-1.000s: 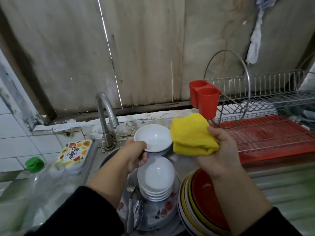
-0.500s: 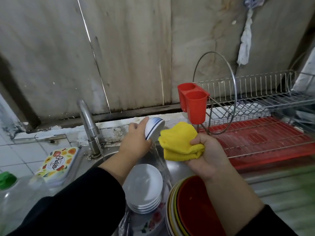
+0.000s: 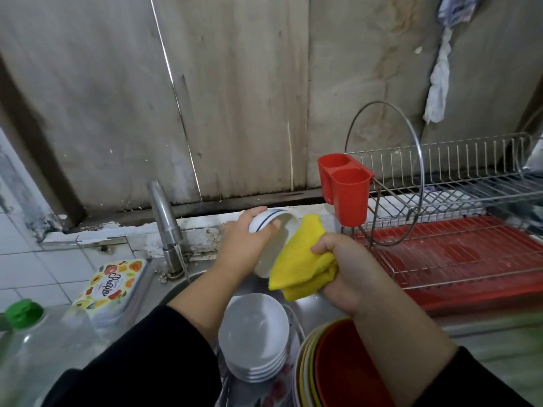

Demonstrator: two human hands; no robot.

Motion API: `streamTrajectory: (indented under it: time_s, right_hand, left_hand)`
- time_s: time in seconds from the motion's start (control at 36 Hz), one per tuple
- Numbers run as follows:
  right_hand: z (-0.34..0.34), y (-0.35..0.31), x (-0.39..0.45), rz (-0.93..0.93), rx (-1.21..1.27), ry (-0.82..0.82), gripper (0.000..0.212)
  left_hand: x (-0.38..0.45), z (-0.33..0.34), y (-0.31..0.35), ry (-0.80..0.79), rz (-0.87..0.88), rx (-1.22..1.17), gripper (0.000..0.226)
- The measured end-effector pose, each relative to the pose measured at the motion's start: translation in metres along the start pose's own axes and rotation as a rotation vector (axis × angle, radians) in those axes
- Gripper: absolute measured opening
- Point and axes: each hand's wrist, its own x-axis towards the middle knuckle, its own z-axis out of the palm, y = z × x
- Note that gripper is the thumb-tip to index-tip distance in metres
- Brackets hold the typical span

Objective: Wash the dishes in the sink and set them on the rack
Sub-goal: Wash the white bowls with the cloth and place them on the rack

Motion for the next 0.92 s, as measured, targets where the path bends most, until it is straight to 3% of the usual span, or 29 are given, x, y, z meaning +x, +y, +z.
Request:
streamTrajectory:
  time_s: [0.06, 0.11, 0.22, 0.31, 0.39, 0.44, 0.53, 0.58, 0.64, 0.67, 0.72, 0.78, 0.81, 0.86, 0.92]
  right_hand:
    - [0.012, 0.009, 0.009, -0.030, -0.125, -0.009, 0.033]
    - [0.025, 0.018, 0.019, -0.097, -0.275, 0.000, 0.035]
    - [0.035, 0.029, 0.032, -0.328, -0.762, 0.078, 0.042]
    - [0.033, 0.020, 0.021, -0.430, -0.968, -0.175, 0.029]
    - [0.030, 0.009, 0.015, -0.451, -1.663, -0.329, 0.021]
    - [0.031, 0.005, 0.022, -0.539, -2.021, -0.179, 0.032]
    - [0.035, 0.002, 0.031, -0.638, -1.788, 0.052, 0.040]
    - [0.041, 0.000, 0.033, -0.610, -1.482, -0.067, 0.041]
    - [0.045, -0.001, 0.023, -0.531, -1.317, -0.289, 0.023]
    - [0.046, -0.002, 0.016, -0.485, -1.346, -0.366, 0.019]
    - [0.046, -0.003, 0.007, -0.379, -1.648, -0.440, 0.018]
    - [0.043, -0.007, 0.012, -0.433, -2.035, -0.358, 0.009]
    - [0.040, -0.006, 0.020, -0.496, -2.047, -0.231, 0.016]
    - [0.040, -0.007, 0.027, -0.666, -1.738, -0.065, 0.025]
    - [0.045, -0.008, 0.025, -0.726, -1.409, -0.113, 0.031]
  left_hand:
    - [-0.007, 0.000, 0.008, -0.127, -0.044, -0.231, 0.026]
    - [-0.012, 0.002, 0.011, -0.232, -0.063, -0.302, 0.033]
    - [-0.015, -0.001, 0.011, -0.228, -0.094, -0.414, 0.032]
    - [-0.015, -0.008, 0.013, -0.247, -0.129, -0.492, 0.030]
    - [-0.019, -0.010, 0.013, -0.226, -0.139, -0.458, 0.042]
    - [-0.020, -0.011, 0.015, -0.184, -0.136, -0.423, 0.040]
    - [-0.019, -0.011, 0.021, -0.210, -0.153, -0.498, 0.038]
    - [-0.020, -0.016, 0.026, -0.246, -0.171, -0.527, 0.034]
    - [-0.022, -0.021, 0.026, -0.286, -0.196, -0.558, 0.035]
    - [-0.023, -0.022, 0.026, -0.295, -0.203, -0.555, 0.035]
    - [-0.024, -0.021, 0.021, -0.286, -0.191, -0.517, 0.032]
    - [-0.028, -0.019, 0.020, -0.239, -0.164, -0.518, 0.036]
    - [-0.029, -0.018, 0.019, -0.230, -0.163, -0.542, 0.043]
    - [-0.030, -0.019, 0.025, -0.230, -0.159, -0.594, 0.050]
    - [-0.028, -0.024, 0.029, -0.239, -0.141, -0.569, 0.050]
